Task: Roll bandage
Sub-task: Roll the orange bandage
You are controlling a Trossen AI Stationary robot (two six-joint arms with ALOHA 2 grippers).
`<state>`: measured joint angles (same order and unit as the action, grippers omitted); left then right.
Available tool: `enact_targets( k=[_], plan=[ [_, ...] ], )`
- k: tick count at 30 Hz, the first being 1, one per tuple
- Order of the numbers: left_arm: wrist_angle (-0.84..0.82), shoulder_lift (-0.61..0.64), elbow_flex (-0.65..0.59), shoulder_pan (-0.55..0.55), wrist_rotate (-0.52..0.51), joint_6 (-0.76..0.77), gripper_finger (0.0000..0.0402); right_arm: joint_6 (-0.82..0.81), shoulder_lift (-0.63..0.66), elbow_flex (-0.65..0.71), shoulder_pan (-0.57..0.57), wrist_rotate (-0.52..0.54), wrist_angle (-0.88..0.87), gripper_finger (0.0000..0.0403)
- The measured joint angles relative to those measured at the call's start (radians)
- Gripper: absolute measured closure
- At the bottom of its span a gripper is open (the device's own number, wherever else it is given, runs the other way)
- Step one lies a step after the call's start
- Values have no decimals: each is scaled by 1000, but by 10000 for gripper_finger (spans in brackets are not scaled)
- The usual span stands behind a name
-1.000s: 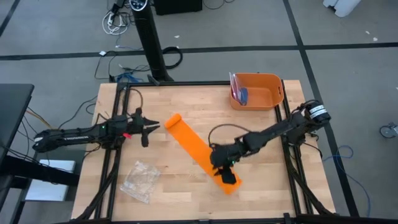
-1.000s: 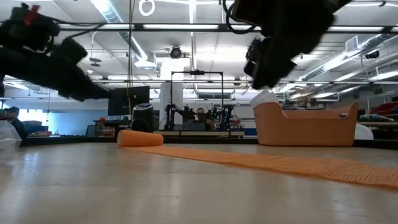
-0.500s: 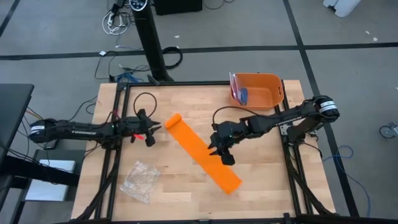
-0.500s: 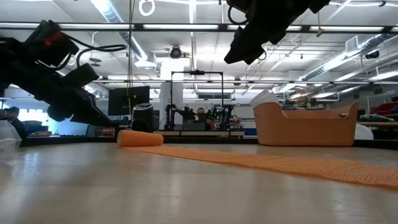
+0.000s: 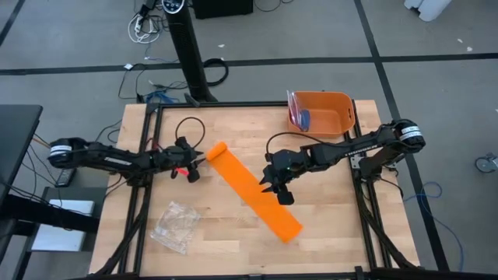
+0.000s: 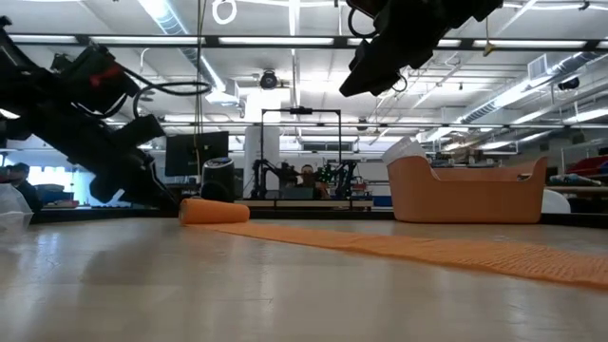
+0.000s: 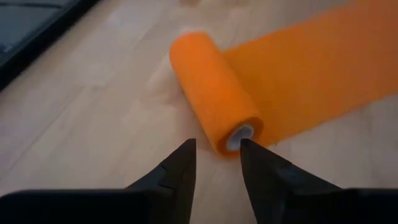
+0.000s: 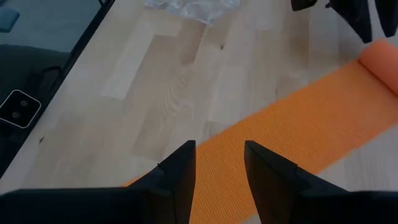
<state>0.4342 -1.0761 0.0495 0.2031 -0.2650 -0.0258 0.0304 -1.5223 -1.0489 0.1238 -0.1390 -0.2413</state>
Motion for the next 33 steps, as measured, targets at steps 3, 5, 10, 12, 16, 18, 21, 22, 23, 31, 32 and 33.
enact_targets(
  k=[3, 5, 10, 12, 16, 18, 21, 22, 23, 31, 32, 33],
  plan=[
    [59, -57, 7, 0, -2, 3, 253, 0, 0, 0, 0, 0, 0, 263],
    [72, -92, 7, 0, -17, 4, 249, 0, 0, 0, 0, 0, 0, 264],
    [170, -163, 7, 0, -28, 2, 248, 0, 0, 0, 0, 0, 0, 264],
    [208, -189, 7, 0, -28, -1, 249, 0, 0, 0, 0, 0, 0, 264],
    [277, -247, 8, 0, -28, -1, 253, 0, 0, 0, 0, 0, 0, 266],
    [300, -281, 8, 0, -29, 3, 259, 0, 0, 0, 0, 0, 0, 266],
    [357, -336, 9, 0, -31, 9, 275, 0, 0, 0, 0, 0, 0, 266],
    [382, -357, 9, 0, -33, 9, 283, 0, 0, 0, 0, 0, 1, 266],
    [410, -378, 9, 0, -34, 10, 293, 0, 0, 0, 0, 0, 0, 266],
    [588, -476, 9, 0, -88, -69, 387, 16, 0, 0, 25, 22, -4, 276],
    [599, -476, 10, 0, -107, -85, 387, 17, 5, 0, 35, 22, -20, 280],
    [603, -475, 12, -2, -123, -108, 387, 21, 11, 0, 46, 21, -41, 283]
  ],
)
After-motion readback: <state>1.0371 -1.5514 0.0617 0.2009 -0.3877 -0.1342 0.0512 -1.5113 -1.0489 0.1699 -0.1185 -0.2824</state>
